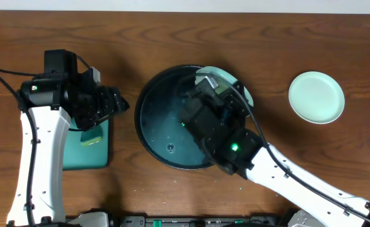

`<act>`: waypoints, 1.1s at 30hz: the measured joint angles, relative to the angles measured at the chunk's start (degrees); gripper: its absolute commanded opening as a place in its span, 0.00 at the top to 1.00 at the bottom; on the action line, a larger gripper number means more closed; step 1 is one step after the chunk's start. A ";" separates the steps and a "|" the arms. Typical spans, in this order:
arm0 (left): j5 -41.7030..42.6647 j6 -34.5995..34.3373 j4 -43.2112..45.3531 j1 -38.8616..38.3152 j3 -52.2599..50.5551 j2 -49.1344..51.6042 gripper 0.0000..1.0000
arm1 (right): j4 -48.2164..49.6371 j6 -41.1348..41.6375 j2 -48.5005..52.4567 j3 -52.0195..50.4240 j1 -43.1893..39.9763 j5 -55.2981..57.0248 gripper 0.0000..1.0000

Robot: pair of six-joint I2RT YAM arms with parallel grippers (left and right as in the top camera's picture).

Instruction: Clean dirty plates on tray and stack at the side

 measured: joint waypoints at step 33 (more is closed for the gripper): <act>0.00 0.00 0.00 0.00 0.00 0.00 0.20 | 8.37 -15.54 0.00 0.07 4.79 10.60 0.99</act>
